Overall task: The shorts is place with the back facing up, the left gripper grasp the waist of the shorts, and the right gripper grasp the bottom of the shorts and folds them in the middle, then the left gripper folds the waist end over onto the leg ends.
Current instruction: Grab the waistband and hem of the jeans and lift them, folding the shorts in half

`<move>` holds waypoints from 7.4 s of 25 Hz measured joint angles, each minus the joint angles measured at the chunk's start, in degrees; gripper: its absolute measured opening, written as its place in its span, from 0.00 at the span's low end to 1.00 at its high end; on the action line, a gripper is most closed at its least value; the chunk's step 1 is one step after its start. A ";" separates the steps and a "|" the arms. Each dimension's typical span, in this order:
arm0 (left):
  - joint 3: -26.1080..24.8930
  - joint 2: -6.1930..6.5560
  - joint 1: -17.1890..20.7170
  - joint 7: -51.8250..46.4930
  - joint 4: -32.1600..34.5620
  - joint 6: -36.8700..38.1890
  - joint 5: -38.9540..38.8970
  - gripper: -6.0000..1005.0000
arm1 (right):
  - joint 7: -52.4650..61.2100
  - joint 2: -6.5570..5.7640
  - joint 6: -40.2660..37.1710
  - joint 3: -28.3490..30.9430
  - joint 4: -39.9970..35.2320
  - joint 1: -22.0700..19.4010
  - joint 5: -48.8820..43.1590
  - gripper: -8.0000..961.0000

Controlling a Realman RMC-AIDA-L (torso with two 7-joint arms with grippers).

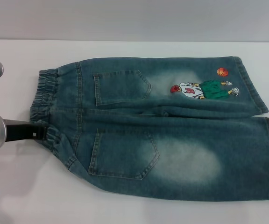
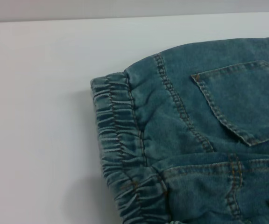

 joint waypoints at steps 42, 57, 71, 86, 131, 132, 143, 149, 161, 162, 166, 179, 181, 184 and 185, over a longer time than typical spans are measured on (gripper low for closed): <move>-0.08 0.00 -0.74 0.03 -0.01 -1.04 0.07 0.04 | -0.35 0.09 -0.52 -1.93 -2.91 0.52 -1.46 0.73; -0.08 0.00 -0.89 0.03 0.26 -1.03 0.09 0.04 | -0.56 -0.09 -1.17 -1.86 -5.05 1.63 -1.53 0.73; -0.08 0.02 -1.15 0.02 0.26 -0.92 0.07 0.04 | -1.53 0.10 -0.66 -3.07 -7.78 4.61 -1.18 0.73; -0.75 0.09 -1.15 0.05 0.21 -0.67 -0.07 0.04 | -3.30 -0.11 1.25 -3.34 -7.39 5.71 -0.07 0.52; -1.31 0.00 -4.22 -0.31 1.78 -2.05 -0.23 0.04 | 1.36 0.05 4.16 0.48 -5.62 2.43 -1.69 0.62; -1.31 0.00 -4.22 -0.31 1.75 -2.15 -0.24 0.04 | 1.36 0.05 4.16 0.48 -5.62 2.43 -1.69 0.62; -1.22 0.00 -4.13 -0.25 1.75 -2.39 -0.22 0.04 | 1.85 0.09 3.68 0.03 -5.32 1.19 -1.69 0.62; -1.20 0.00 -4.14 -0.19 1.75 -2.47 -0.24 0.04 | 1.88 0.09 3.52 -0.06 -5.44 1.05 -1.68 0.62; -1.13 0.00 -4.14 0.00 1.75 -2.46 -0.23 0.04 | 2.90 0.09 3.25 0.52 -5.01 1.25 -3.26 0.62; -1.18 0.00 -4.14 0.03 1.75 -2.45 -0.23 0.04 | 2.92 0.09 3.20 0.57 -5.02 1.27 -3.31 0.62; -1.27 0.00 -4.14 0.09 1.77 -2.44 -0.23 0.04 | 2.96 0.09 2.86 1.35 -4.79 1.34 -3.32 0.62; -1.42 0.00 -4.02 0.12 1.83 -2.52 -0.23 0.04 | 3.03 0.26 3.16 0.88 -2.51 1.07 -1.17 0.62; -1.44 0.00 -4.00 0.11 1.80 -2.57 -0.23 0.04 | 3.04 0.26 3.19 0.80 -2.41 1.06 -1.08 0.62; -1.51 0.00 -3.96 0.11 1.74 -2.82 -0.23 0.04 | 3.14 0.26 3.21 0.91 -2.38 0.89 -1.06 0.62; -1.53 0.00 -3.96 0.12 1.72 -2.89 -0.23 0.04 | 3.14 0.26 3.21 0.91 -2.38 0.89 -1.06 0.62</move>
